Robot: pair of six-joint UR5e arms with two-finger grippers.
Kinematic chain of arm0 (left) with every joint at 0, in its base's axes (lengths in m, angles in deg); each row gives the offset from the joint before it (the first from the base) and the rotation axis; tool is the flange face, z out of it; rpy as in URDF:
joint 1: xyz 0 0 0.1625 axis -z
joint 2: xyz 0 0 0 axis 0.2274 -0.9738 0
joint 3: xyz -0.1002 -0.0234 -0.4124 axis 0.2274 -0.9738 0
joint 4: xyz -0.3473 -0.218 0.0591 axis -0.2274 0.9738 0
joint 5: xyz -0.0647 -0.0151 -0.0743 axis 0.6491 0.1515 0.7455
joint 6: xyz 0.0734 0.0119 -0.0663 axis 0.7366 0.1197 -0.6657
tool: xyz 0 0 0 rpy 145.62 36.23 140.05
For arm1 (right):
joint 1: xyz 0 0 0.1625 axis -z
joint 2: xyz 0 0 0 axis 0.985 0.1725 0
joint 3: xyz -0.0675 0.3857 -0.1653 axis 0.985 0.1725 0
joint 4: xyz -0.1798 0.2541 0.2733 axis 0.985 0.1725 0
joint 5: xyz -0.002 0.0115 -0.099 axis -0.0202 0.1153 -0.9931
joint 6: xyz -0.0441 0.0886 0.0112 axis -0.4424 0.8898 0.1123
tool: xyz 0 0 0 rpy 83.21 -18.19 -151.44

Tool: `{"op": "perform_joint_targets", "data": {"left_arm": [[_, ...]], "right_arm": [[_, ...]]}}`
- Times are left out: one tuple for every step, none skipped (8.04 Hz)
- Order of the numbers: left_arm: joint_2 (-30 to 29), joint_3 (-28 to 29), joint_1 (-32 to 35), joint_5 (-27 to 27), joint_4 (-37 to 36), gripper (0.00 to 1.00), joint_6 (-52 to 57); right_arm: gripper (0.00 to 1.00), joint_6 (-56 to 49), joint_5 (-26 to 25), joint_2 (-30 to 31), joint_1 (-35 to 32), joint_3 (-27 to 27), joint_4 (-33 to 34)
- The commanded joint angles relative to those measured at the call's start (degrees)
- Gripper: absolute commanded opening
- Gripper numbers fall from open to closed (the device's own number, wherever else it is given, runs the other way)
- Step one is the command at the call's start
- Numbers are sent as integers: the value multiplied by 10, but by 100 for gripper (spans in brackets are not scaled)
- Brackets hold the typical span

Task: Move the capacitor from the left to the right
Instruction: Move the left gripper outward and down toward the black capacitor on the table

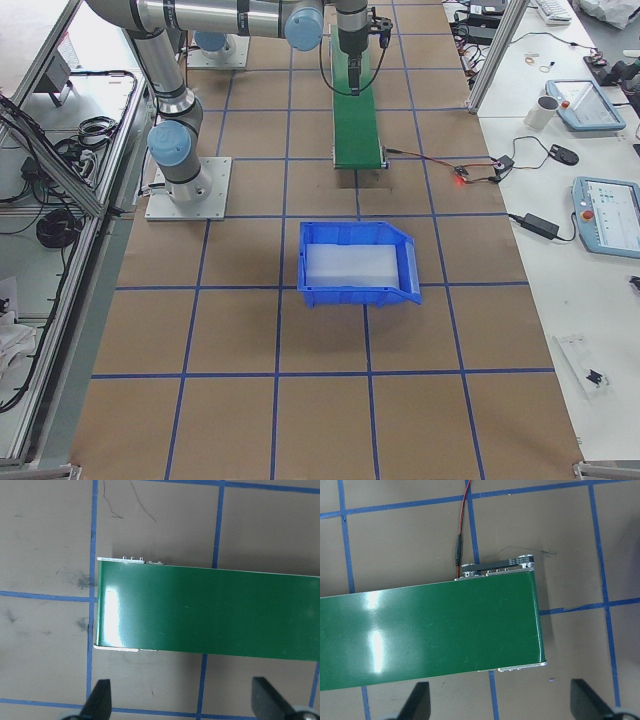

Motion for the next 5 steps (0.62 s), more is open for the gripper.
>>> {"op": "perform_joint_targets", "data": {"left_arm": [[-1, 0, -1, 1, 0, 100, 0], [-1, 0, -1, -2, 0, 100, 0], [-3, 0, -2, -4, -1, 100, 2], [-4, -3, -10, -26, -9, 100, 33], [-8, -2, -28, -45, -29, 100, 87]], "right_arm": [[100, 0, 0, -1, 0, 0, 0], [100, 0, 0, 0, 0, 0, 0], [100, 0, 0, 0, 0, 0, 0], [100, 0, 0, 0, 0, 0, 0], [100, 0, 0, -1, 0, 0, 0]]}}
